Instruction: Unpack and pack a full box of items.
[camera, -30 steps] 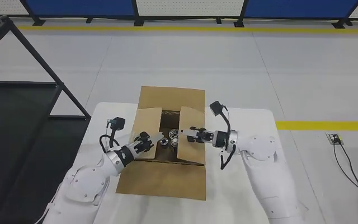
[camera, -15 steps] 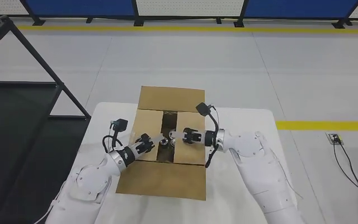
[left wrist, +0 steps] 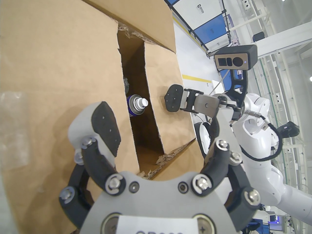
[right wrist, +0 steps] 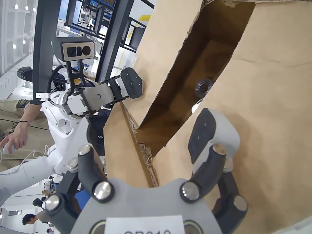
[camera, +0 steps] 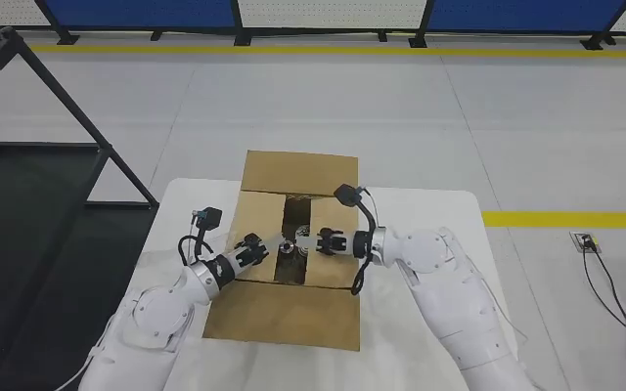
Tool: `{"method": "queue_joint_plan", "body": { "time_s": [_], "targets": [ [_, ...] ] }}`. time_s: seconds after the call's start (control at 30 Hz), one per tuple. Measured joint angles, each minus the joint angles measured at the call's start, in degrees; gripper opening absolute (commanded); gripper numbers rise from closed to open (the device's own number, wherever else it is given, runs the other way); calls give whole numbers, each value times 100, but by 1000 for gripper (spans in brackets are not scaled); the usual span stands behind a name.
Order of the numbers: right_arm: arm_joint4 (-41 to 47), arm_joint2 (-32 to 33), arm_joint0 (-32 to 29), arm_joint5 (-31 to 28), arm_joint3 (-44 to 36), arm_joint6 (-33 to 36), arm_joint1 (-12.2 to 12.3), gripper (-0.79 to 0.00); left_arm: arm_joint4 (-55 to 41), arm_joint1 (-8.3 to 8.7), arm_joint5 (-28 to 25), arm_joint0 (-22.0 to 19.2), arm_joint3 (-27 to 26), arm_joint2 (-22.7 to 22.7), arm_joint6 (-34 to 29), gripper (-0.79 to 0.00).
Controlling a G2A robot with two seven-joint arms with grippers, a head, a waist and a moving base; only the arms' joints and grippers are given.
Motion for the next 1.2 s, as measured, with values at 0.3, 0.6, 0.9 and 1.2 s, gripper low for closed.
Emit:
{"method": "queue_joint_plan", "body": {
  "time_s": [0.3, 0.6, 0.9, 1.2],
  "targets": [
    [67, -28, -4, -36, -30, -60, 42, 0, 2, -5, 16, -18, 41, 38, 53, 0],
    [416, 131, -213, -215, -488, -139, 134, 0, -107, 13, -62, 146, -347, -92, 155, 0],
    [983, 459, -364, -492, -556, -479, 227, 0, -625, 101, -344, 490, -1027, -932, 300, 0],
    [1095, 763, -654, -744, -723, -1041, 318, 0, -1198, 263, -900, 1225, -1218, -2337, -213, 0]
  ]
}}
